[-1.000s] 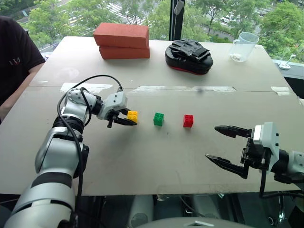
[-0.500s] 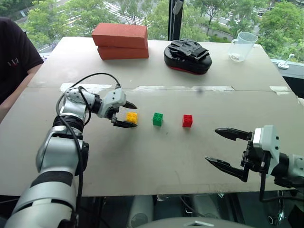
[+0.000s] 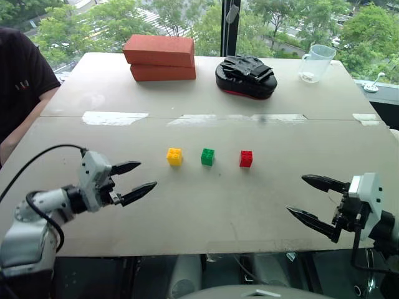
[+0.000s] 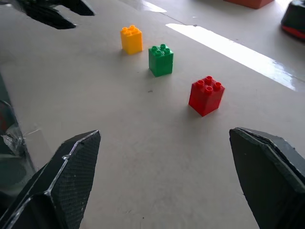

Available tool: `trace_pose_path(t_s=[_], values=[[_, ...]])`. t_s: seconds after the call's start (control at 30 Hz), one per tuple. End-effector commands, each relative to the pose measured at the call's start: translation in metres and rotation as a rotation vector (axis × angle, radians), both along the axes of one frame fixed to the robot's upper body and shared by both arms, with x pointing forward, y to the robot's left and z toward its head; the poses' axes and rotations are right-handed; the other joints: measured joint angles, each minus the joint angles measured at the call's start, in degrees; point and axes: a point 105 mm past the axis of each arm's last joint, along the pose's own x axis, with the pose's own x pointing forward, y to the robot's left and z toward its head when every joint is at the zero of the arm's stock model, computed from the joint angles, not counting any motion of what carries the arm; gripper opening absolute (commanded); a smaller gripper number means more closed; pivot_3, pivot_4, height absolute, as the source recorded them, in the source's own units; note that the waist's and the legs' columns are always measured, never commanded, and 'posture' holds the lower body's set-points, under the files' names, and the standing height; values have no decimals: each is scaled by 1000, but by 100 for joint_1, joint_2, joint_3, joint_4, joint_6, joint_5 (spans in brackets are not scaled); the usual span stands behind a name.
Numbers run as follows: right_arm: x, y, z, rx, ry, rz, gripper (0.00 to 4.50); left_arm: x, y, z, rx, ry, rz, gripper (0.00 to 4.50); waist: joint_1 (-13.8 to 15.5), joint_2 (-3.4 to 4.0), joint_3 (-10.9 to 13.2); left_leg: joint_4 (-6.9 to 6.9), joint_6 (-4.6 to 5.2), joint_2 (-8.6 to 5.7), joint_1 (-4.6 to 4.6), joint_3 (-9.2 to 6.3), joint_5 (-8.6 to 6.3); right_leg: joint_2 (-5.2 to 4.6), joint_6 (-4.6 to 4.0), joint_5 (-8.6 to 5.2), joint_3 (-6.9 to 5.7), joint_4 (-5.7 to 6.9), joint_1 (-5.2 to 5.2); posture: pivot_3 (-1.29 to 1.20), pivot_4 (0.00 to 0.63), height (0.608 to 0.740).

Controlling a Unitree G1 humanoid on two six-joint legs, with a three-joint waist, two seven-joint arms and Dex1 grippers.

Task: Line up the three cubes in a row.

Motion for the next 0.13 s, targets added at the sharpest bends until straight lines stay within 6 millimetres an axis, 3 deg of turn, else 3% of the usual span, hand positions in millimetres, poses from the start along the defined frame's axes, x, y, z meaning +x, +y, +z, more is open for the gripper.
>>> trace_pose_path(t_s=[0.03, 0.13], values=[[-6, -24, -2, -60, -13, -55, 4481, -20, 13, 3, -6, 1, 154, 4383, 25, -4, -4, -3, 0, -1, 1, 1, 0, -3, 0, 0, 1, -2, 0, 0, 150, 740], [-7, -35, -7, -79, 5, -77, 4481, -39, 18, -4, 2, 63, 166, 4383, 30, -6, -5, -3, -4, 3, 1, -6, -2, -3, 0, -1, 1, -3, -6, 0, 150, 740]])
